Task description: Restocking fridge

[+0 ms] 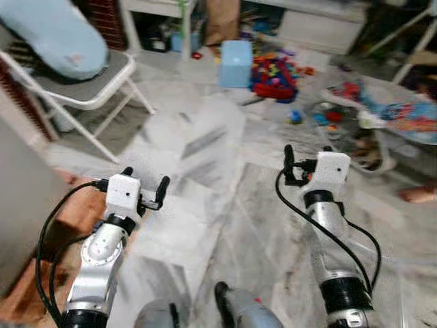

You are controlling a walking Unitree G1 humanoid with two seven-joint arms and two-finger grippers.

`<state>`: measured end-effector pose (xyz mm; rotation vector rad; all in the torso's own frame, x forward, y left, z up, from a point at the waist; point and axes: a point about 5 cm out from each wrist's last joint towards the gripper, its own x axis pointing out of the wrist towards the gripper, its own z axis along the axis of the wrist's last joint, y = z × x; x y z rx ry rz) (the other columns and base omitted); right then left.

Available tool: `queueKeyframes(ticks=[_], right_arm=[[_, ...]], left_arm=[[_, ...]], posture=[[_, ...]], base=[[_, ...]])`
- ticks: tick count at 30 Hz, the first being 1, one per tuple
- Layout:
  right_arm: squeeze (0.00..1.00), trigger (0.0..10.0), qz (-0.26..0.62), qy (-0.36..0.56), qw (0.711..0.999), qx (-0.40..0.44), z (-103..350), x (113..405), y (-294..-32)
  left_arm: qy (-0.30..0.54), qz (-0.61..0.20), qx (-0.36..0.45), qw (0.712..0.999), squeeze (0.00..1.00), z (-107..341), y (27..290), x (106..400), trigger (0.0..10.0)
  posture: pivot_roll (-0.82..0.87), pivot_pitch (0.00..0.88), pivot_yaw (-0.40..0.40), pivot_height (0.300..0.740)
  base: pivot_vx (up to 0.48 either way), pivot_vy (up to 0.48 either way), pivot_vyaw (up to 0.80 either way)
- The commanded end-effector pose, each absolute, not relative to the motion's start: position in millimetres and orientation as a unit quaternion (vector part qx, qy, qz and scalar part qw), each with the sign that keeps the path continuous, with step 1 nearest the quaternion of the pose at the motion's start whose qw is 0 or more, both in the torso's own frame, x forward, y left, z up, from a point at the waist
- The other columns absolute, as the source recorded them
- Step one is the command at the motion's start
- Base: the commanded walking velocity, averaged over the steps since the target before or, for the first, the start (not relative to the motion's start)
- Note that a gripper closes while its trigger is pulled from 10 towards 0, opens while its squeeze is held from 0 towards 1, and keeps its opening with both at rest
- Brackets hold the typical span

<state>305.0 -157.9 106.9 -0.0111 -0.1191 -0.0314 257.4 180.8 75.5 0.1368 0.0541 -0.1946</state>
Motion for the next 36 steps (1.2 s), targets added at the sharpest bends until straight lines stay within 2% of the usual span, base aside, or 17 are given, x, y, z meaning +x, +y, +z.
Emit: queueKeyframes(ticks=[1, 17, 36], right_arm=[[0.0, 10.0, -0.023, -0.044, 0.999, -0.01, 101.6, 303.8, -162.5], [0.0, 10.0, -0.031, -0.051, 0.998, -0.018, 104.7, 301.6, -167.5], [0.0, 10.0, -0.026, -0.057, 0.998, -0.022, 107.9, 304.5, -162.8]], left_arm=[[0.013, -0.1, 0.066, 0.993, 0.0, 80.7, 177.7, 258.6, 10.0], [0.003, -0.116, 0.064, 0.991, 0.0, 84.6, 169.1, 267.8, 10.0], [-0.007, -0.111, 0.054, 0.992, 0.0, 87.2, 171.5, 268.3, 10.0]], posture=[[0.04, 0.135, -0.061, 0.74], [0.01, 0.135, -0.059, 0.74], [0.01, 0.139, -0.058, 0.74]], base=[[0.262, 0.0, -0.8], [0.203, 0.0, -0.8], [0.281, 0.0, -0.8]])
